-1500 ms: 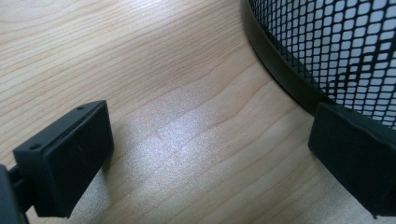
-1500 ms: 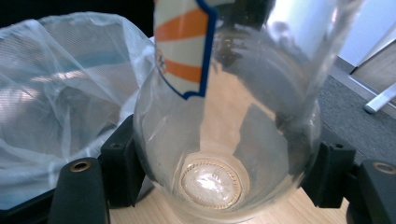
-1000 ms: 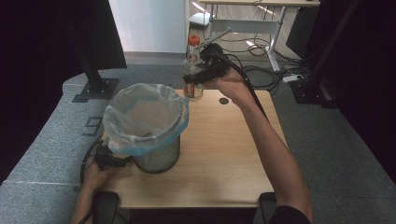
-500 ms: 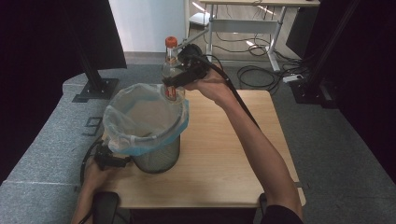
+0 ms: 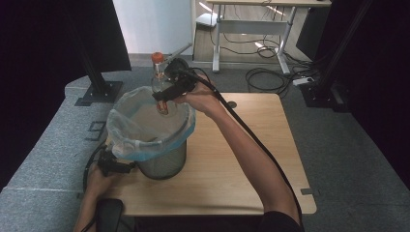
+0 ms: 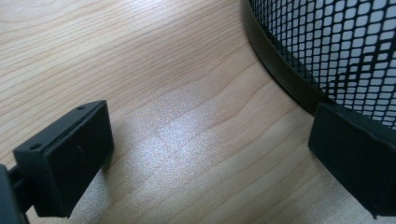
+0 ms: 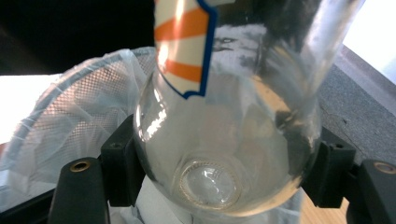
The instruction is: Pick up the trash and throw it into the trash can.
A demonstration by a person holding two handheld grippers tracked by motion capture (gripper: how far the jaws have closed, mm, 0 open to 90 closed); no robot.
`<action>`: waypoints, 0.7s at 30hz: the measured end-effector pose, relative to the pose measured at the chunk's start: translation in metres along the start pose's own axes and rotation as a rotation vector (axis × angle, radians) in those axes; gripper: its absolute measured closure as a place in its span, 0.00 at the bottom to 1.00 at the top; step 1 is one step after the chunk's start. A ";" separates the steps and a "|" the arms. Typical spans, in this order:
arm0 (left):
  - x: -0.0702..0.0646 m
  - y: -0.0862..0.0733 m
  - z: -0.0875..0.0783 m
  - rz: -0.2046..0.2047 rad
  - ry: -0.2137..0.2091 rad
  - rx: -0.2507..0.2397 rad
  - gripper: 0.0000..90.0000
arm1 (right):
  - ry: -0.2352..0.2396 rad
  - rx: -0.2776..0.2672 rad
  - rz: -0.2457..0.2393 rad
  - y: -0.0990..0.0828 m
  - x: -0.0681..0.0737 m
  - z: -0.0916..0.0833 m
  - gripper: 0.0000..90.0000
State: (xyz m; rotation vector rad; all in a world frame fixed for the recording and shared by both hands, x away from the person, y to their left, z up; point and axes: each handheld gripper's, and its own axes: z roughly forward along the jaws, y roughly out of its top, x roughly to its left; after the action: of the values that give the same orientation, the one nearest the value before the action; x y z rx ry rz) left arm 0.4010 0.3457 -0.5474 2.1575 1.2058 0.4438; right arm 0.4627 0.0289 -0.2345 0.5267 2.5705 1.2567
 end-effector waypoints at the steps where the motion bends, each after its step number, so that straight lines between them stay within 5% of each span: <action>1: 0.000 0.000 0.000 0.000 0.000 0.000 0.00 | 0.001 0.004 -0.001 -0.001 0.001 0.004 0.31; 21: 0.000 0.000 0.000 0.000 0.000 0.000 0.00 | 0.014 0.108 -0.038 -0.016 0.018 0.062 0.31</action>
State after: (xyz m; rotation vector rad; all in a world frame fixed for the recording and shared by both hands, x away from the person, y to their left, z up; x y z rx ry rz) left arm 0.4011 0.3457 -0.5474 2.1575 1.2057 0.4439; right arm 0.4654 0.0716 -0.2853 0.4888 2.6583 1.1183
